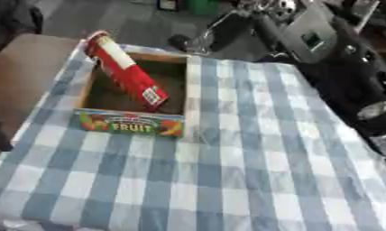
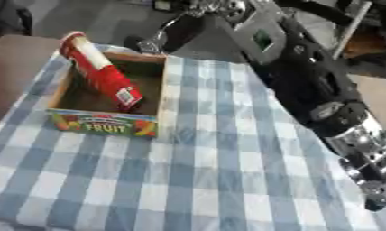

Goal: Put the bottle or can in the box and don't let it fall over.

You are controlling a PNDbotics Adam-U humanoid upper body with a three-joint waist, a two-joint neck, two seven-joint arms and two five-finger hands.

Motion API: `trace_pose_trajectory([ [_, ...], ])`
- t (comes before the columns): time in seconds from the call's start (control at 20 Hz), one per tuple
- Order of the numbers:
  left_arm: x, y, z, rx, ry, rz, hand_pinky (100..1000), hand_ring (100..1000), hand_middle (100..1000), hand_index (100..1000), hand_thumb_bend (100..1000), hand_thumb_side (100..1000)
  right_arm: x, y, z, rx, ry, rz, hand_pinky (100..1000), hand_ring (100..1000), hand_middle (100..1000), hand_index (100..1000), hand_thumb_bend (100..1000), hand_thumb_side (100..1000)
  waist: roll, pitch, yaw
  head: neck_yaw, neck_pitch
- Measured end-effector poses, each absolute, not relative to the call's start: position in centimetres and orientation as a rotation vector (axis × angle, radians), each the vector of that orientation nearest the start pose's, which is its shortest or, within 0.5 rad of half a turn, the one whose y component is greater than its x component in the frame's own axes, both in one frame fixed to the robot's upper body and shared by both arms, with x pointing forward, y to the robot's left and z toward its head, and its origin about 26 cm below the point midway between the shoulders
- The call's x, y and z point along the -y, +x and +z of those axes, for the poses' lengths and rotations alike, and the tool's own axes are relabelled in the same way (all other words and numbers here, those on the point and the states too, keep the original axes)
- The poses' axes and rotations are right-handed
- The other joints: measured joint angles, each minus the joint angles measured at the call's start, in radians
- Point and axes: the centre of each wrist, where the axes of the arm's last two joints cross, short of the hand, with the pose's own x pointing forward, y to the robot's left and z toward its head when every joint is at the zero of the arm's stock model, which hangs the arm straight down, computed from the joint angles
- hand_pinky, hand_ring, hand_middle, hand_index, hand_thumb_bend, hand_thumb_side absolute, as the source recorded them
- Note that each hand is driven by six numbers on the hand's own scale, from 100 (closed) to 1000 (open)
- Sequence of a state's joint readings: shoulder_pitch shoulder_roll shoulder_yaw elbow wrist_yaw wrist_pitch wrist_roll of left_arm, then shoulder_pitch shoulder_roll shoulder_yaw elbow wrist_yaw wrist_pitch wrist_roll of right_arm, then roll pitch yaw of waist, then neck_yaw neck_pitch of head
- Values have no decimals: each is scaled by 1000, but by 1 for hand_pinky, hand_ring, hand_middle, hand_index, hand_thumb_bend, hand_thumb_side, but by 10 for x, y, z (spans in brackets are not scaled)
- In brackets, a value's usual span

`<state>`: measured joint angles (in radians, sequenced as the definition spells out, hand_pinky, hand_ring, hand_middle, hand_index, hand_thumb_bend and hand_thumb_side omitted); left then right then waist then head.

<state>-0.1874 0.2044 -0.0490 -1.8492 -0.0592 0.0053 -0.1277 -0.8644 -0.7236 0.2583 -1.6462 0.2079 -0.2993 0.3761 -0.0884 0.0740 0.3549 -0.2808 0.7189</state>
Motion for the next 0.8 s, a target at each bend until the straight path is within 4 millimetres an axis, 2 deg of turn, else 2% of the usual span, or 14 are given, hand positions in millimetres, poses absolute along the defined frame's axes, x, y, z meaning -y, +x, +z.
trace_pose_trajectory([
  [0.2, -251, 303, 118, 1976, 64, -418, 680, 510, 509, 670, 402, 616, 273, 338, 328, -2946, 549, -1819, 819, 848, 895, 986, 192, 392, 5, -11, -38, 28, 14],
  [0.3, -254, 302, 116, 1969, 75, -412, 680, 510, 508, 670, 405, 612, 284, 322, 326, -3022, 525, -1739, 800, 826, 878, 978, 196, 416, 6, -18, -59, 42, 19],
  [0.4, -256, 301, 115, 1963, 88, -408, 680, 510, 509, 670, 402, 617, 293, 309, 319, -3112, 490, -1659, 784, 812, 861, 970, 163, 396, 6, -23, -78, 54, 26],
  [0.8, -262, 299, 111, 1950, 117, -392, 680, 511, 508, 669, 403, 616, 338, 286, 260, -3464, 359, -1425, 745, 777, 841, 967, 116, 431, 10, -27, -129, 94, 33],
])
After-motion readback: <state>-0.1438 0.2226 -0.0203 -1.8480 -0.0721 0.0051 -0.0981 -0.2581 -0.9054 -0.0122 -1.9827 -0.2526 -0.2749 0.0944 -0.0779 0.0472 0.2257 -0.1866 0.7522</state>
